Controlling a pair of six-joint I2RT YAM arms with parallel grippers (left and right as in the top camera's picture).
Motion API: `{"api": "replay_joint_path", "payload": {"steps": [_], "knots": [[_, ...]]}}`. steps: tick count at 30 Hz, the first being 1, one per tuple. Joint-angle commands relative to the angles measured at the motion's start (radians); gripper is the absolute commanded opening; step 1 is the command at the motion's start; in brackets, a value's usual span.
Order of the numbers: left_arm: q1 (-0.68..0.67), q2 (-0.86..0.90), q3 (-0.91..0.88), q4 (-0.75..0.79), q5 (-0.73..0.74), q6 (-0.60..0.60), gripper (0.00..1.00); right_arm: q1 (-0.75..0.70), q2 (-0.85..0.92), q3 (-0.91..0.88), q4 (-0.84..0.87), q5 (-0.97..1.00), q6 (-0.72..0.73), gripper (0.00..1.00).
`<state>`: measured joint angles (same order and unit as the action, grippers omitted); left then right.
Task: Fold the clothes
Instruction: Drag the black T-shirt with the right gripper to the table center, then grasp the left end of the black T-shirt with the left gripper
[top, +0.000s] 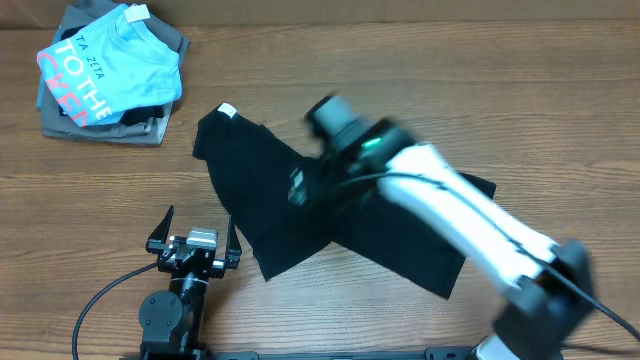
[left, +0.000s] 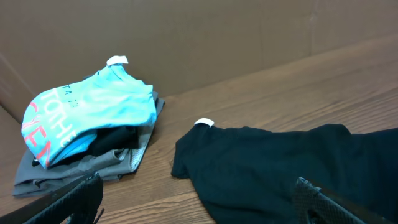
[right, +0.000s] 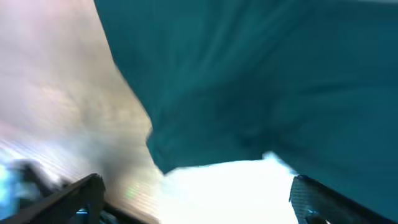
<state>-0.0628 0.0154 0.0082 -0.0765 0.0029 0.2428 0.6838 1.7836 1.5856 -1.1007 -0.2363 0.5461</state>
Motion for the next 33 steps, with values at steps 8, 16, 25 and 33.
{"api": "replay_joint_path", "payload": {"steps": [8, 16, 25, 33], "knots": [[0.01, -0.011, -0.003, 0.0, -0.006, 0.005, 1.0, -0.321, -0.119, 0.019, -0.246, 0.172, 0.013, 1.0], [0.01, -0.011, -0.003, 0.0, -0.007, 0.005, 1.0, -0.48, -0.119, -0.042, -0.239, 0.353, 0.093, 1.0], [0.01, -0.011, -0.003, 0.0, -0.006, 0.005, 1.0, -0.56, -0.119, -0.198, -0.131, 0.367, 0.106, 1.0], [0.01, -0.011, -0.003, 0.087, 0.314, -0.034, 1.0, -0.56, -0.117, -0.303, -0.036, 0.363, 0.107, 1.0]]}}
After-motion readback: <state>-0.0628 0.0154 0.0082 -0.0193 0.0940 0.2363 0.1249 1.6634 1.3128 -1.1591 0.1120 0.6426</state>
